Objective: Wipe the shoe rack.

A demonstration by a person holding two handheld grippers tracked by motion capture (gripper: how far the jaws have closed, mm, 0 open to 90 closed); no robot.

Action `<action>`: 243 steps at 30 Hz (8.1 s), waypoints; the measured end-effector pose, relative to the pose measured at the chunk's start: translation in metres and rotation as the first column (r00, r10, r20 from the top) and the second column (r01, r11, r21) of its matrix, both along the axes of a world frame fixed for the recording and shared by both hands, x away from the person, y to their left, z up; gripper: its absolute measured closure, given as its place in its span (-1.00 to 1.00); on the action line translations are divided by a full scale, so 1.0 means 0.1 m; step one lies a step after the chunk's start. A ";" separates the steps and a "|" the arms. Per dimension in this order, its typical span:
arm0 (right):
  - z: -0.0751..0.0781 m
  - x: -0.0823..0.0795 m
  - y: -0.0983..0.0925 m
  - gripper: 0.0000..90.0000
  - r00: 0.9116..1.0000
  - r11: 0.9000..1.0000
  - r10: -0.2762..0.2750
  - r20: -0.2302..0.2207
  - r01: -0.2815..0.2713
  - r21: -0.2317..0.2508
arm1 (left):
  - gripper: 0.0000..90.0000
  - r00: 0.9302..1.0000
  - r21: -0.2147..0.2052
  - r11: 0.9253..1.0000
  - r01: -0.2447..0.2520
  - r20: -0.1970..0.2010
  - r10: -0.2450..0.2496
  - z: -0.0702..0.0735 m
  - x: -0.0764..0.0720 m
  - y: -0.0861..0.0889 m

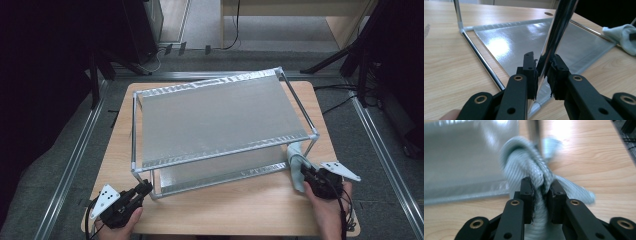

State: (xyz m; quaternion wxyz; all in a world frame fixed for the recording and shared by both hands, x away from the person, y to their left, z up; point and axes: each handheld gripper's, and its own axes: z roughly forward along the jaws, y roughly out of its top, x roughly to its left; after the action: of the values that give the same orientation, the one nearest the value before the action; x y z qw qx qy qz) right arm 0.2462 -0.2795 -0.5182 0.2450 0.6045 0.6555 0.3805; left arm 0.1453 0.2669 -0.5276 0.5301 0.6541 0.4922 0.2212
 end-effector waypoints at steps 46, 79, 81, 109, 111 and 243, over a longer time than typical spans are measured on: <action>1.15 0.28 0.80 0.40 0.942 0.996 0.054 0.331 -0.029 -0.082 | 0.73 0.997 0.013 0.997 0.074 0.019 -0.075 0.00 -0.04 -0.22; 1.09 -0.47 2.47 0.78 0.783 0.844 0.516 0.349 -0.534 -0.049 | 0.74 0.984 0.021 0.985 0.173 0.044 -0.174 -0.02 -0.15 -0.70; 1.09 -0.46 2.46 0.78 0.774 0.838 0.526 0.352 -0.543 -0.057 | 0.74 0.983 0.021 0.984 0.178 0.043 -0.179 -0.02 -0.15 -0.69; 1.22 0.33 0.51 0.79 0.944 0.999 0.031 0.330 -0.019 -0.041 | 0.74 0.979 0.011 0.980 0.198 0.043 -0.198 -0.02 -0.12 -0.67; 1.20 0.27 0.68 0.78 0.940 0.998 0.070 0.333 -0.062 -0.033 | 0.74 0.979 0.002 0.980 0.200 0.042 -0.200 -0.03 -0.11 -0.67; -0.01 0.37 0.32 0.80 0.996 0.998 0.014 0.086 -0.008 -0.069 | 0.68 0.987 -0.024 0.988 0.150 0.059 -0.148 0.03 -0.02 -0.31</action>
State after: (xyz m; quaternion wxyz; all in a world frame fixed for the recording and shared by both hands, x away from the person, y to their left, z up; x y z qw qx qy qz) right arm 0.2829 -0.2477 -0.5190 0.2917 0.5752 0.6603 0.3849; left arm 0.1437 0.2361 -0.5249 0.5681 0.6750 0.4297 0.1925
